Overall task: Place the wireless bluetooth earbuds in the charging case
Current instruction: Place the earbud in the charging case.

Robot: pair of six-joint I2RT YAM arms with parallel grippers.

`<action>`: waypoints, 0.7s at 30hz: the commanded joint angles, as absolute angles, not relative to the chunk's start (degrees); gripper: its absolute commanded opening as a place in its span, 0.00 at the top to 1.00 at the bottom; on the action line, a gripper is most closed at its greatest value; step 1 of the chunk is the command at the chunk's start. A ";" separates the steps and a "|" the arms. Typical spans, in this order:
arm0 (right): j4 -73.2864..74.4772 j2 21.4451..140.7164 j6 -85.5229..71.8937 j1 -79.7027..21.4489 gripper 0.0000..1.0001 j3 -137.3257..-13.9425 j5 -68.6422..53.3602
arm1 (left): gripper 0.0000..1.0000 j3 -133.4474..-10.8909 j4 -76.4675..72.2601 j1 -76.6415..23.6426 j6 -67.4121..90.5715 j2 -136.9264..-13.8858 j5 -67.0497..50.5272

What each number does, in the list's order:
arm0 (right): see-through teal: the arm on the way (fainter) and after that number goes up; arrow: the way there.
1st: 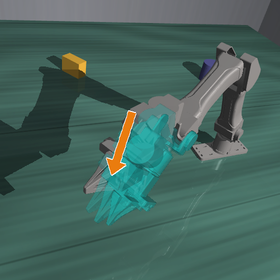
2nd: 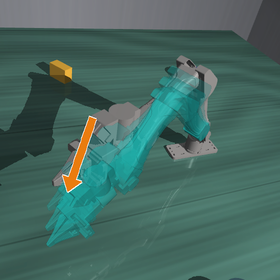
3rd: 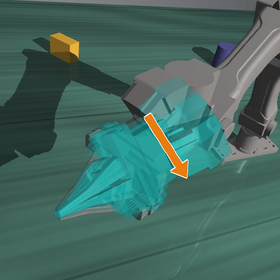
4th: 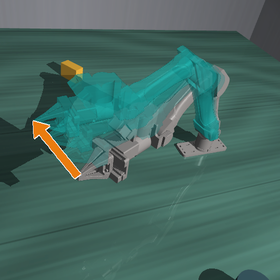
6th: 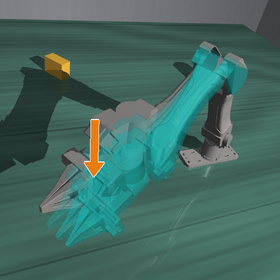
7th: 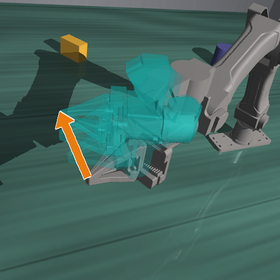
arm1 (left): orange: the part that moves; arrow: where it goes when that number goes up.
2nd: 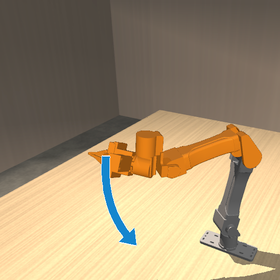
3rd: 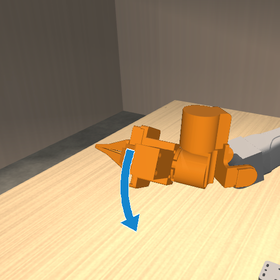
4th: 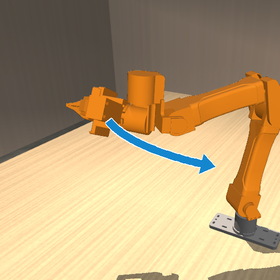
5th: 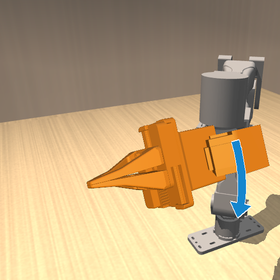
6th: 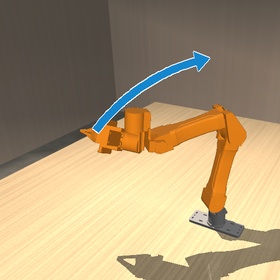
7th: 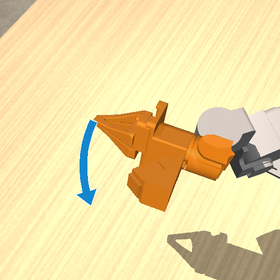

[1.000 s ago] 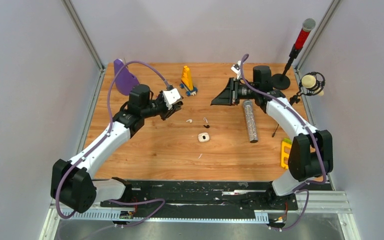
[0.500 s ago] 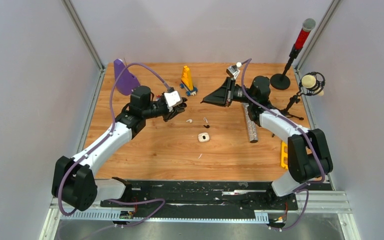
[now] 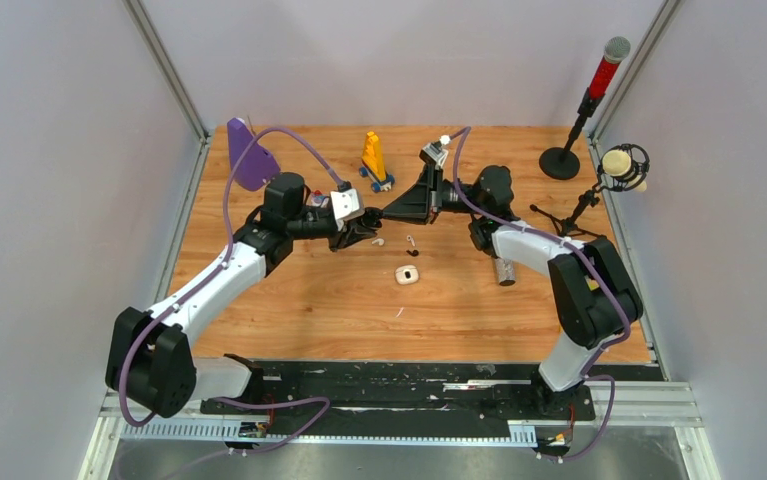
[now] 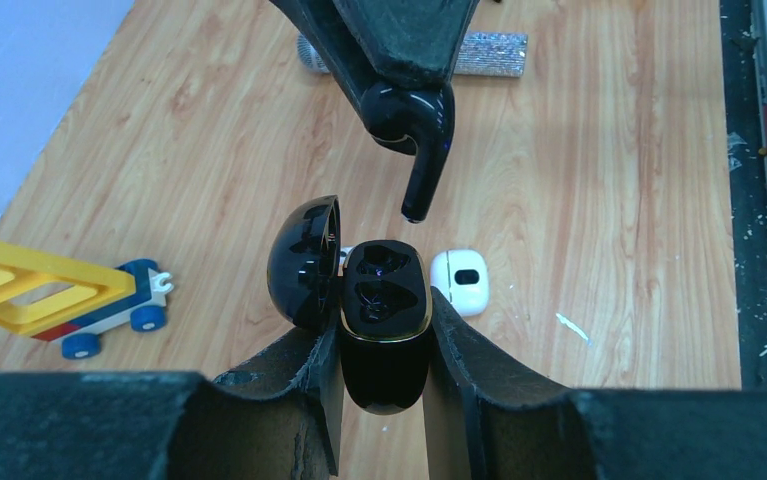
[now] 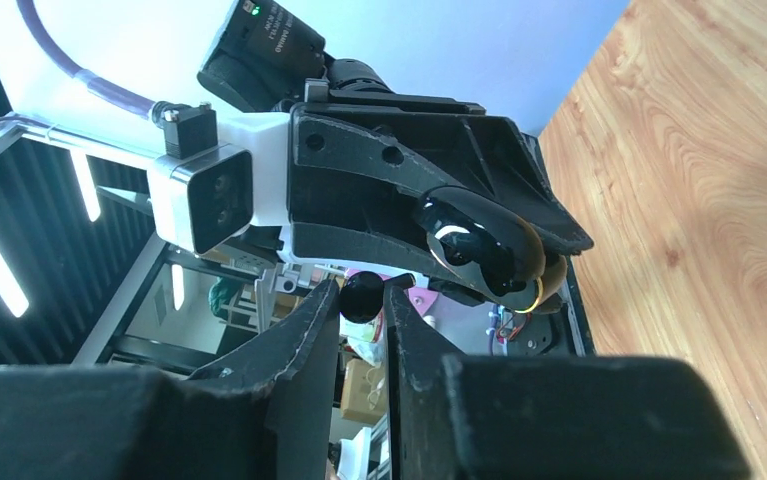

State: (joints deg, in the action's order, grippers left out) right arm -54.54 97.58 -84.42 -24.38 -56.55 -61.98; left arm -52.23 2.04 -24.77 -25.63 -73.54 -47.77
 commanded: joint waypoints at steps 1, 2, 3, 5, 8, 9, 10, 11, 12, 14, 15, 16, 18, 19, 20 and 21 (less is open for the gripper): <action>-61.37 97.47 -87.09 -25.50 0.79 -56.24 -60.71 | 0.90 -53.35 0.34 -24.97 -23.33 -73.66 -50.87; -61.57 97.60 -87.02 -25.75 0.79 -56.16 -60.51 | 0.90 -53.50 -0.45 -24.92 -23.00 -73.75 -51.32; -61.65 97.92 -87.11 -25.84 0.79 -56.30 -60.52 | 0.90 -53.60 -0.92 -24.94 -22.60 -73.98 -51.50; -62.01 98.48 -87.13 -25.84 0.79 -56.65 -60.66 | 0.90 -53.83 -1.07 -24.98 -22.29 -74.03 -51.73; -62.57 98.96 -87.21 -26.10 0.80 -56.81 -60.76 | 0.90 -53.83 -1.10 -24.94 -22.03 -73.94 -52.01; -62.64 99.15 -87.11 -26.21 0.80 -56.75 -60.74 | 0.90 -53.81 -1.20 -24.95 -21.86 -73.92 -52.15; -62.77 99.27 -87.04 -26.26 0.80 -56.80 -60.73 | 0.90 -53.79 -1.26 -24.94 -21.50 -73.96 -52.37; -63.05 99.50 -86.89 -26.42 0.79 -56.79 -60.73 | 0.90 -53.84 -1.26 -24.90 -21.34 -74.04 -52.55; -63.03 99.70 -86.65 -26.49 0.80 -56.92 -60.78 | 0.90 -53.98 -1.20 -24.95 -21.20 -74.06 -52.84; -63.02 100.00 -85.91 -26.62 0.80 -57.06 -60.74 | 0.90 -54.09 -1.33 -24.96 -20.59 -74.04 -53.12; -63.02 100.02 -85.61 -26.63 0.80 -56.97 -60.62 | 0.90 -54.11 -1.39 -24.96 -20.45 -73.95 -53.24; -63.16 100.02 -85.40 -26.71 0.80 -56.80 -60.50 | 0.90 -54.20 -1.40 -24.96 -20.16 -73.89 -53.47; -63.11 99.98 -84.82 -26.87 0.80 -56.78 -60.43 | 0.89 -54.22 -1.52 -24.96 -19.77 -73.67 -53.66; -63.11 99.94 -84.53 -26.96 0.80 -56.78 -60.45 | 0.89 -54.18 -1.59 -24.96 -19.64 -73.66 -53.73; -63.11 100.11 -84.35 -27.08 0.79 -56.91 -60.47 | 0.89 -54.15 -1.76 -24.92 -19.46 -73.61 -53.75; -63.03 100.17 -84.05 -27.19 0.80 -56.95 -60.50 | 0.89 -54.15 -1.85 -24.95 -19.31 -73.59 -53.82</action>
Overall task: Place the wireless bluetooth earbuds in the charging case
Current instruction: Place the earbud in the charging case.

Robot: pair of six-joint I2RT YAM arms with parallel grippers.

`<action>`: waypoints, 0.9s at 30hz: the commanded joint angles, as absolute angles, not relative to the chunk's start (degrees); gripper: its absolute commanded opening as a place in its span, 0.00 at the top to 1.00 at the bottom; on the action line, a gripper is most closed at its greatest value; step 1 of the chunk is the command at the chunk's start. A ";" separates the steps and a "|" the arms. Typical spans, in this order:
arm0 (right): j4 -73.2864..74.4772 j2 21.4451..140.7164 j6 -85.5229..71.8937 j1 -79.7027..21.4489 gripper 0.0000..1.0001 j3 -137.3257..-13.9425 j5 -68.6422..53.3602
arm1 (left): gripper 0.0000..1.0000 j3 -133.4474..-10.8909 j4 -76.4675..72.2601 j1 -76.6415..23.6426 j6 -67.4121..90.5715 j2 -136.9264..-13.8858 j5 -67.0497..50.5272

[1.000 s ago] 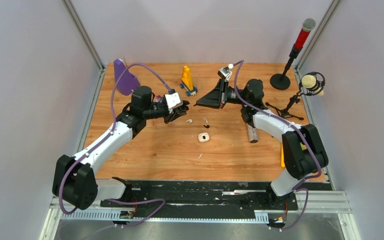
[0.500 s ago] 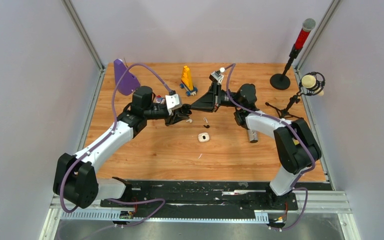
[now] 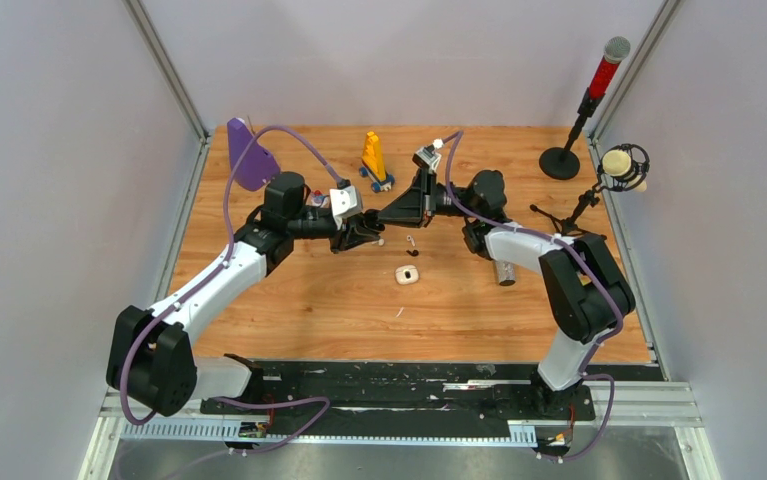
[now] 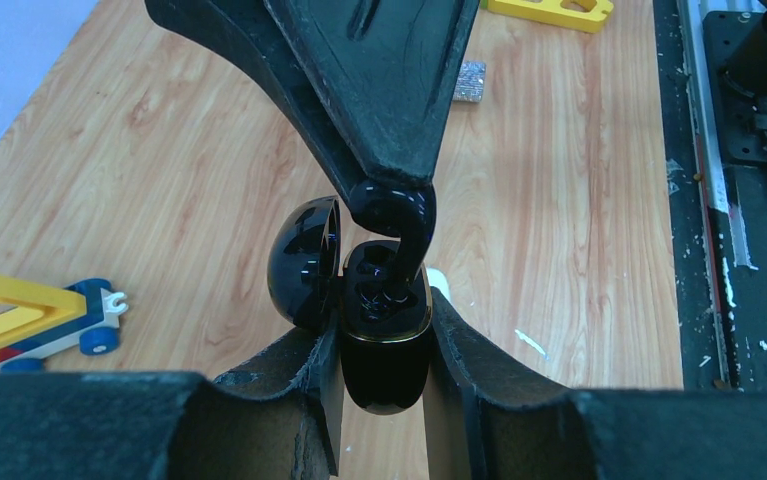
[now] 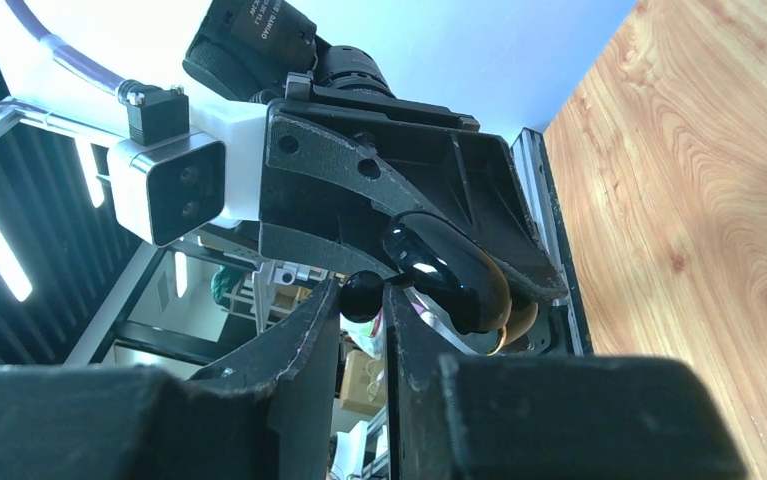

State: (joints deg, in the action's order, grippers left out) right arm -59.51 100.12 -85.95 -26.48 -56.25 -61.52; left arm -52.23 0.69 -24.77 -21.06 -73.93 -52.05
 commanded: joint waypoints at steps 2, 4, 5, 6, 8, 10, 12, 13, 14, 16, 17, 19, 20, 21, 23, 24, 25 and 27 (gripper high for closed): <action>-63.02 100.36 -83.87 -27.37 0.80 -56.88 -60.43 | 0.89 -54.14 -2.11 -24.96 -18.97 -73.57 -54.04; -62.99 100.68 -83.72 -27.59 0.80 -57.08 -60.43 | 0.89 -54.22 -2.23 -25.00 -18.51 -73.56 -54.25; -62.93 100.79 -83.51 -27.66 0.79 -57.20 -60.61 | 0.89 -54.22 -2.29 -24.98 -18.23 -73.50 -54.28; -62.89 100.87 -83.38 -27.75 0.79 -57.23 -60.60 | 0.89 -54.23 -2.33 -24.97 -18.18 -73.49 -54.31; -62.84 100.97 -83.27 -28.01 0.79 -57.18 -60.56 | 0.89 -54.16 -2.37 -24.98 -18.16 -73.36 -54.38; -62.84 101.21 -83.19 -28.27 0.79 -57.13 -60.56 | 0.89 -54.14 -2.35 -24.97 -18.13 -73.26 -54.45; -62.80 101.34 -82.59 -28.65 0.79 -57.02 -60.49 | 0.89 -54.14 -2.44 -24.96 -18.02 -73.18 -54.46; -62.76 101.52 -82.39 -28.84 0.79 -56.90 -60.39 | 0.89 -54.14 -2.39 -25.01 -17.97 -73.09 -54.52; -62.75 101.59 -82.24 -29.09 0.79 -56.86 -60.34 | 0.89 -54.14 -2.38 -24.97 -17.90 -72.98 -54.61; -62.53 101.76 -81.80 -29.49 0.79 -56.84 -60.40 | 0.89 -54.22 -2.37 -24.96 -17.83 -72.76 -54.66; -62.53 101.78 -81.56 -29.53 0.79 -56.73 -60.38 | 0.89 -54.22 -2.33 -24.96 -17.83 -72.68 -54.66; -62.20 101.66 -80.91 -29.62 0.79 -56.60 -60.40 | 0.89 -54.23 -2.18 -24.96 -17.70 -72.37 -54.44; -62.15 101.40 -80.56 -29.62 0.79 -56.53 -60.38 | 0.89 -54.29 -2.06 -24.92 -17.72 -72.21 -54.24; -61.95 101.23 -80.07 -29.62 0.79 -56.39 -60.38 | 0.89 -54.31 -2.00 -24.88 -17.65 -72.14 -54.14; -61.52 100.91 -79.37 -29.62 0.79 -56.26 -60.34 | 0.89 -54.19 -1.94 -24.78 -17.59 -72.01 -53.94; -60.74 100.66 -78.85 -29.60 0.79 -56.39 -60.42 | 0.89 -54.12 -2.05 -24.78 -17.54 -71.95 -53.91; -60.58 100.33 -78.47 -29.55 0.79 -56.30 -60.46 | 0.89 -53.96 -2.12 -24.78 -17.51 -71.88 -53.84; -60.39 99.80 -78.10 -29.49 0.79 -56.14 -60.42 | 0.89 -53.70 -2.25 -24.66 -17.69 -71.75 -53.64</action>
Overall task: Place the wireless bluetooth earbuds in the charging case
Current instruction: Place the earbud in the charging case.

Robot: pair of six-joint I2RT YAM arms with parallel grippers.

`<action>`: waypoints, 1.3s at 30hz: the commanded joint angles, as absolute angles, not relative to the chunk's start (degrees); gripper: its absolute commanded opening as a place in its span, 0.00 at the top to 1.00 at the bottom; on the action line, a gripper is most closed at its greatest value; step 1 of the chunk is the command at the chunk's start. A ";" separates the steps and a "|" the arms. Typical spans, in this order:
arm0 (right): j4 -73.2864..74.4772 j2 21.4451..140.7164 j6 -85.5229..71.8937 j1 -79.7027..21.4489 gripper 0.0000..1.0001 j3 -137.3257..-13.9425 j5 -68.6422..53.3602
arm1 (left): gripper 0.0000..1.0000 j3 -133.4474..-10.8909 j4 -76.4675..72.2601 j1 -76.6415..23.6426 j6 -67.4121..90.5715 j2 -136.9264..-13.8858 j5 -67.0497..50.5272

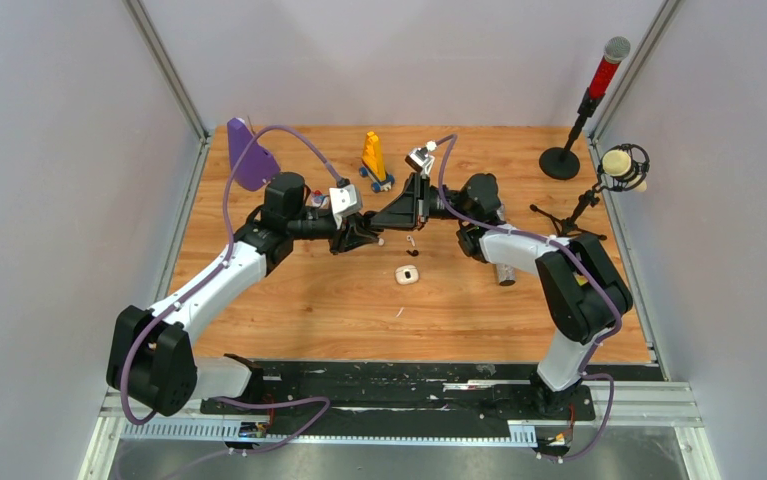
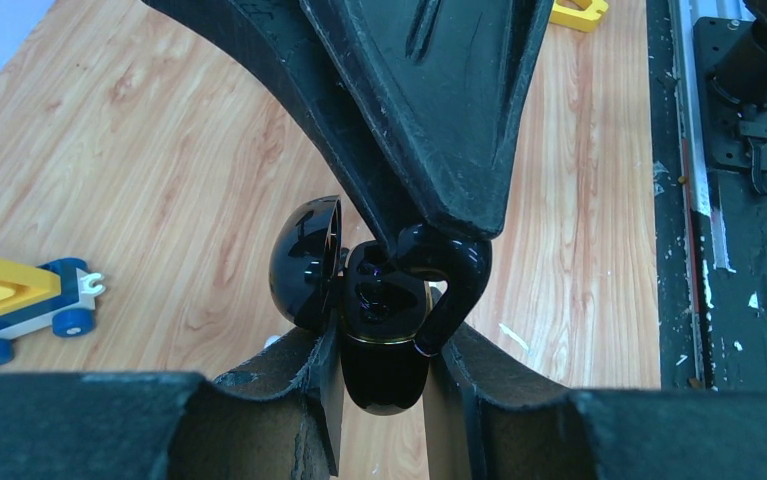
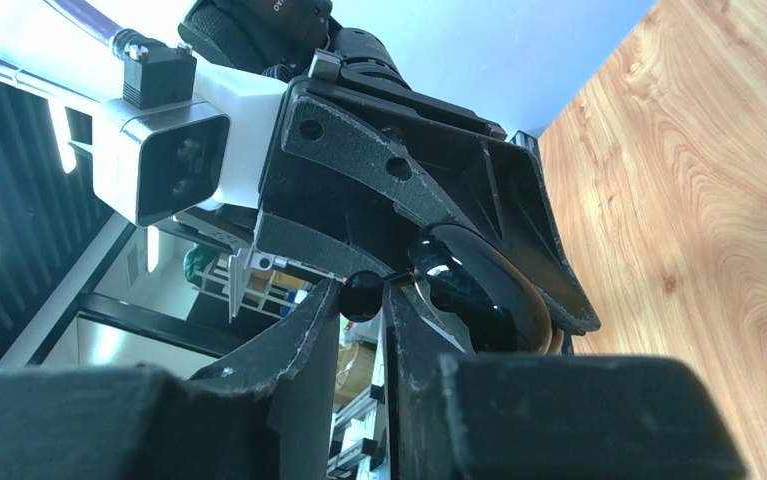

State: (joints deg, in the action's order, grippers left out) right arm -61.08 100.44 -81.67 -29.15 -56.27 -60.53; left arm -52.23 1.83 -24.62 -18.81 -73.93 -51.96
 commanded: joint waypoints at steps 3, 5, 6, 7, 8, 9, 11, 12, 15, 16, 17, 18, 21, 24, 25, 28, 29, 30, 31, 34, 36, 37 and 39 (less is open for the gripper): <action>-60.89 99.09 -78.80 -29.09 0.79 -56.24 -60.47 | 0.89 -53.35 -2.36 -24.41 -18.04 -71.57 -53.70; -62.14 98.85 -80.18 -28.48 0.79 -56.56 -60.62 | 0.89 -53.09 -2.37 -24.31 -18.36 -71.50 -53.70; -62.93 98.77 -80.84 -28.13 0.79 -56.70 -60.72 | 0.89 -52.95 -2.37 -24.27 -18.54 -71.47 -53.70; -63.68 98.55 -81.43 -27.80 0.79 -56.67 -60.66 | 0.89 -52.93 -2.33 -24.22 -18.63 -71.46 -53.75; -64.32 98.36 -81.96 -27.59 0.80 -56.60 -60.58 | 0.89 -52.92 -2.23 -24.19 -18.70 -71.46 -53.60; -64.56 98.20 -82.15 -27.41 0.80 -56.41 -60.56 | 0.89 -52.96 -2.17 -24.09 -18.75 -71.50 -53.56; -64.84 97.83 -82.41 -27.19 0.79 -56.01 -60.26 | 0.89 -53.14 -2.04 -24.08 -18.80 -71.60 -53.53; -65.01 97.82 -82.62 -27.06 0.80 -55.88 -60.17 | 0.89 -53.27 -1.96 -24.04 -18.81 -71.62 -53.59; -66.46 97.91 -84.01 -26.90 0.80 -55.94 -60.03 | 0.89 -53.50 -1.55 -24.00 -19.06 -71.78 -53.41; -67.08 97.92 -84.52 -26.90 0.80 -56.05 -60.07 | 0.89 -53.52 -1.27 -24.00 -19.31 -71.78 -53.34; -67.29 97.87 -84.70 -26.89 0.81 -56.13 -60.16 | 0.89 -53.48 -1.16 -23.99 -19.41 -71.79 -53.28; -67.39 97.87 -84.65 -26.89 0.81 -56.17 -60.20 | 0.89 -53.46 -1.08 -23.99 -19.55 -71.76 -53.27; -67.12 98.20 -83.90 -26.90 0.81 -55.93 -59.92 | 0.89 -53.47 -1.25 -23.99 -19.43 -71.72 -53.43; -66.10 98.76 -82.92 -26.98 0.81 -55.70 -59.85 | 0.89 -53.75 -1.37 -23.99 -18.90 -71.80 -53.64; -65.67 98.86 -82.62 -27.05 0.81 -55.71 -59.85 | 0.89 -53.89 -1.39 -23.99 -18.72 -71.80 -53.69; -64.35 98.84 -81.31 -27.32 0.81 -55.57 -59.91 | 0.89 -53.91 -1.36 -23.99 -18.58 -71.58 -53.78; -64.07 98.72 -80.82 -27.50 0.81 -55.55 -59.87 | 0.89 -53.88 -1.38 -23.99 -18.55 -71.52 -53.85; -63.51 98.78 -80.40 -27.57 0.81 -55.51 -59.90 | 0.89 -53.88 -1.33 -23.99 -18.51 -71.43 -53.91; -63.09 98.80 -80.03 -27.67 0.81 -55.50 -59.94 | 0.89 -53.88 -1.39 -23.99 -18.40 -71.34 -54.13; -61.80 98.89 -78.78 -28.01 0.81 -55.98 -60.30 | 0.89 -54.00 -1.48 -23.99 -17.85 -71.14 -54.41; -61.09 98.88 -78.18 -28.20 0.81 -56.09 -60.38 | 0.89 -53.98 -1.58 -23.99 -17.45 -70.97 -54.76; -60.96 98.88 -77.98 -28.21 0.81 -56.10 -60.34 | 0.89 -54.01 -1.71 -23.99 -17.24 -70.87 -54.89; -59.90 98.88 -77.36 -28.29 0.81 -56.15 -60.33 | 0.89 -53.97 -1.94 -23.99 -16.90 -70.78 -55.00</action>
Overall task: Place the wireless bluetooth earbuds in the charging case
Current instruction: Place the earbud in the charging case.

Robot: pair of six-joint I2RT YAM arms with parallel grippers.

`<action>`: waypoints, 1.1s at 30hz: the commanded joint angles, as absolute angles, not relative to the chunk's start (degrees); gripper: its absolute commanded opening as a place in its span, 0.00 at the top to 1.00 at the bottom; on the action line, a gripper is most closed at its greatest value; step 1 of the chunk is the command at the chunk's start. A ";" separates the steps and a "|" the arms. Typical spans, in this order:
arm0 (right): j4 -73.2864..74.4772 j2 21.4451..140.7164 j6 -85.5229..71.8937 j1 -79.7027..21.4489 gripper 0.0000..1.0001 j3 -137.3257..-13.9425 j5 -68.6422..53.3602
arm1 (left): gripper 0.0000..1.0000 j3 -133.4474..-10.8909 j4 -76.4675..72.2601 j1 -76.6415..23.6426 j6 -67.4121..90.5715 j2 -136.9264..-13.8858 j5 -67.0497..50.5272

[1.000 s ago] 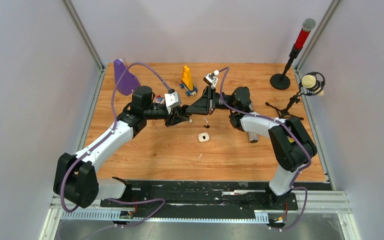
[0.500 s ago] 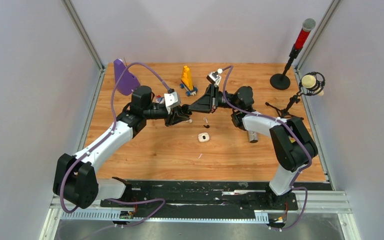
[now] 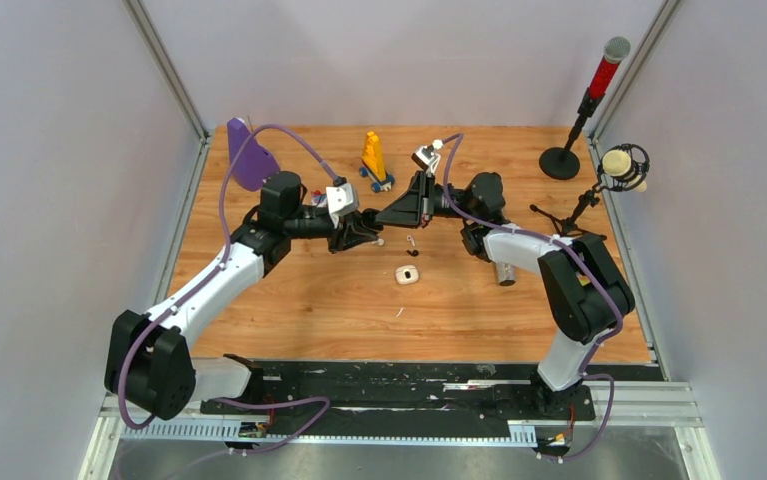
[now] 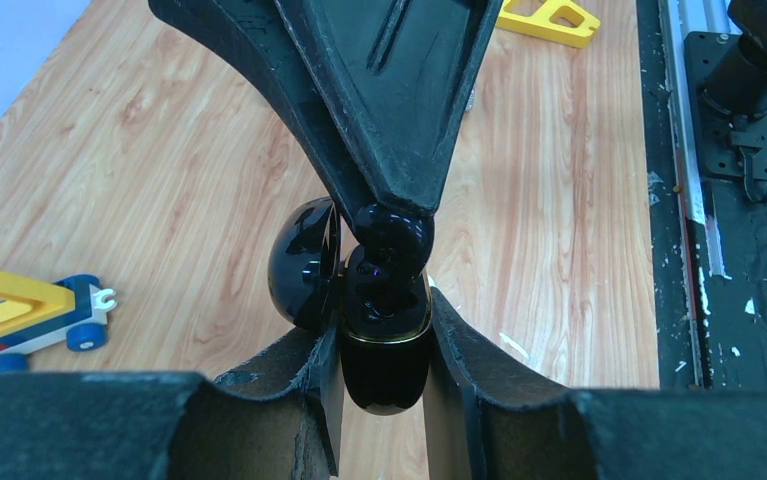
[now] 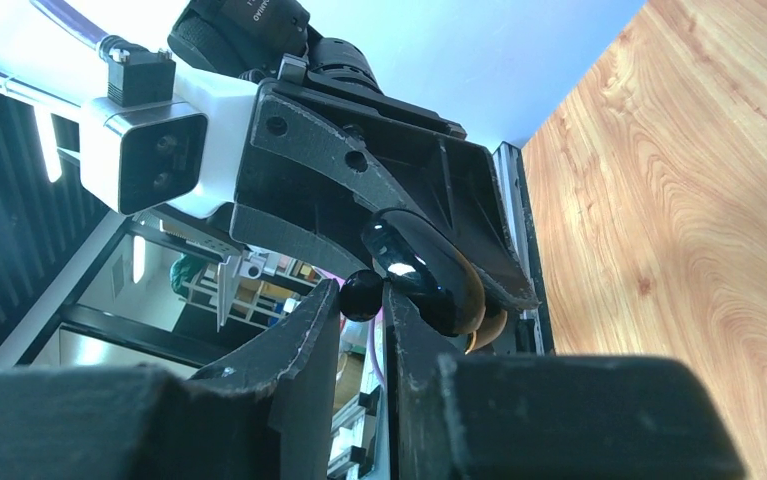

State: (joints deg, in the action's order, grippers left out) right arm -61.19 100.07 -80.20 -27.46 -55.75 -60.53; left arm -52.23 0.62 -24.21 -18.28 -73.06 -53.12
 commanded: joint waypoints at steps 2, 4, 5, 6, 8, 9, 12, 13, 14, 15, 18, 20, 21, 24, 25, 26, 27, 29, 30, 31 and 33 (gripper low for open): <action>-59.60 98.78 -77.25 -28.45 0.80 -55.81 -60.05 | 0.89 -54.01 -2.09 -23.99 -16.67 -70.71 -55.02; -59.17 99.00 -77.33 -28.58 0.80 -55.63 -59.86 | 0.89 -53.97 -2.11 -23.96 -16.62 -70.63 -55.06; -58.88 99.23 -77.39 -28.71 0.79 -55.77 -59.85 | 0.89 -53.90 -2.11 -23.99 -16.68 -70.60 -55.10; -58.67 99.42 -77.49 -28.91 0.78 -55.97 -59.85 | 0.89 -53.89 -2.11 -23.99 -16.69 -70.58 -55.10; -58.23 99.78 -77.67 -29.30 0.78 -56.47 -60.06 | 0.89 -53.80 -2.00 -23.99 -16.93 -70.50 -55.03; -57.98 99.98 -77.57 -29.53 0.78 -56.66 -60.18 | 0.89 -53.79 -1.92 -23.99 -17.11 -70.45 -55.02; -57.64 100.48 -77.72 -30.21 0.78 -56.88 -60.25 | 0.89 -53.79 -1.65 -23.99 -17.30 -70.40 -55.13; -58.29 100.65 -78.23 -30.31 0.79 -56.67 -60.07 | 0.89 -53.79 -1.60 -23.99 -17.49 -70.40 -55.29; -58.91 100.92 -78.96 -30.32 0.79 -56.56 -59.92 | 0.89 -53.75 -1.55 -23.99 -17.53 -70.44 -55.29; -59.49 101.09 -79.53 -30.32 0.80 -56.45 -59.72 | 0.89 -53.71 -1.44 -23.99 -17.74 -70.54 -55.33; -60.78 101.64 -81.16 -30.32 0.81 -56.33 -59.50 | 0.89 -53.66 -1.34 -23.99 -17.80 -70.52 -55.43; -62.37 101.96 -82.60 -30.24 0.81 -56.04 -59.10 | 0.89 -53.76 -1.18 -23.99 -17.88 -70.57 -55.58; -63.87 102.21 -83.48 -30.16 0.81 -56.00 -58.87 | 0.89 -53.85 -1.09 -23.97 -17.98 -70.62 -55.55; -65.43 102.22 -85.14 -30.15 0.82 -55.89 -58.60 | 0.89 -53.73 -0.98 -23.99 -18.10 -70.56 -55.50; -65.88 102.18 -85.38 -30.15 0.82 -55.62 -58.47 | 0.89 -53.71 -0.97 -23.99 -18.15 -70.52 -55.53; -66.21 102.07 -85.54 -30.19 0.82 -55.37 -58.23 | 0.89 -53.64 -0.97 -23.99 -18.18 -70.56 -55.54; -66.31 102.02 -85.83 -30.03 0.82 -55.11 -57.96 | 0.89 -53.67 -0.97 -23.99 -18.14 -70.57 -55.50; -67.13 102.11 -86.42 -29.78 0.83 -54.75 -57.57 | 0.89 -53.74 -0.97 -23.99 -18.12 -70.69 -55.28; -67.22 102.13 -86.73 -29.61 0.83 -54.82 -57.45 | 0.89 -53.84 -0.90 -23.99 -18.07 -70.78 -55.11; -67.30 102.21 -86.82 -29.47 0.83 -54.92 -57.52 | 0.89 -53.91 -0.89 -23.99 -17.99 -70.81 -54.98; -67.49 102.11 -86.68 -29.23 0.84 -54.84 -57.54 | 0.89 -53.88 -0.88 -23.99 -17.85 -70.95 -54.79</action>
